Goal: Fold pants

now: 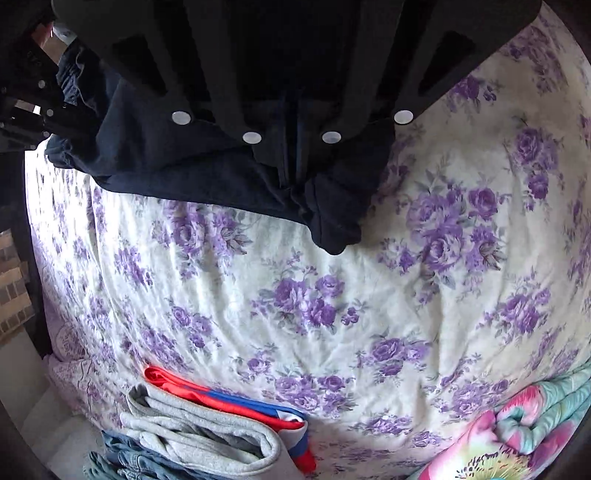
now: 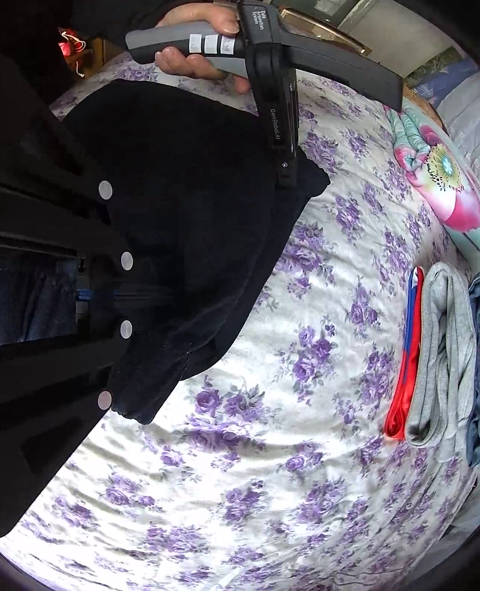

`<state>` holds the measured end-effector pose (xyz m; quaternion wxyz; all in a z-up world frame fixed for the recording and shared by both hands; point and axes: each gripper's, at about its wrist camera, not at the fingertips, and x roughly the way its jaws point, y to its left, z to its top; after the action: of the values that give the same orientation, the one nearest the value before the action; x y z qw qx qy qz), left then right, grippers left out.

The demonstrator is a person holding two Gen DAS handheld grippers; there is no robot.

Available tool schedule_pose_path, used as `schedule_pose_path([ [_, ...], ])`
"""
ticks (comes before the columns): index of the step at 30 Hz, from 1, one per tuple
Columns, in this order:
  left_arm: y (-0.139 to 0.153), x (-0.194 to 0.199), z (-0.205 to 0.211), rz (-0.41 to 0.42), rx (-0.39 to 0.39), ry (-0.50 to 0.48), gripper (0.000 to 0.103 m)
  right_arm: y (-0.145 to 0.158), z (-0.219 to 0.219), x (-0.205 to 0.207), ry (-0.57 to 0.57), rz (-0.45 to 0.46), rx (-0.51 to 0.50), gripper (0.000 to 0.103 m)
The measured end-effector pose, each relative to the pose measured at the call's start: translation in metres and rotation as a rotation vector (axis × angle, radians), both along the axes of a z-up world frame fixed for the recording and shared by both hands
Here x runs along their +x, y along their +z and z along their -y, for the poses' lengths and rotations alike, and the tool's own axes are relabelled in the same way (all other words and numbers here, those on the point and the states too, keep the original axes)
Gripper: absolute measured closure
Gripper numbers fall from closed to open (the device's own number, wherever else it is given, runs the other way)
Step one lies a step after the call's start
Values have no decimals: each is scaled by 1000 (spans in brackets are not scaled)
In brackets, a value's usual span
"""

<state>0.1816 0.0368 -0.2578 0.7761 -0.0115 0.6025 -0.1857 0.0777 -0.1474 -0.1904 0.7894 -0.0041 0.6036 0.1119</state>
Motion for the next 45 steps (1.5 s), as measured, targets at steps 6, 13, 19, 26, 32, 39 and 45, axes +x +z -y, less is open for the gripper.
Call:
schedule_pose_path([
  [6, 52, -11, -23, 57, -37, 18, 97, 43, 10, -19, 22, 3, 89, 96],
  [13, 95, -102, -45, 116, -103, -23, 81, 46, 8, -75, 61, -57, 61, 82],
  [19, 15, -151, -21, -65, -87, -20, 81, -1, 12, -80, 29, -120, 38, 84],
  [26, 41, -146, -31, 15, -70, 35, 62, 30, 17, -87, 37, -63, 120, 26],
  [32, 39, -129, -75, -12, -109, 196, 24, 35, 72, -97, -169, -9, 261, 9],
  [39, 0, -105, -76, -155, -231, 182, 24, -18, 91, -94, -272, -135, 496, 10],
  [45, -20, -83, -59, -216, -281, 161, 24, -55, 77, -68, -217, -222, 605, 10],
])
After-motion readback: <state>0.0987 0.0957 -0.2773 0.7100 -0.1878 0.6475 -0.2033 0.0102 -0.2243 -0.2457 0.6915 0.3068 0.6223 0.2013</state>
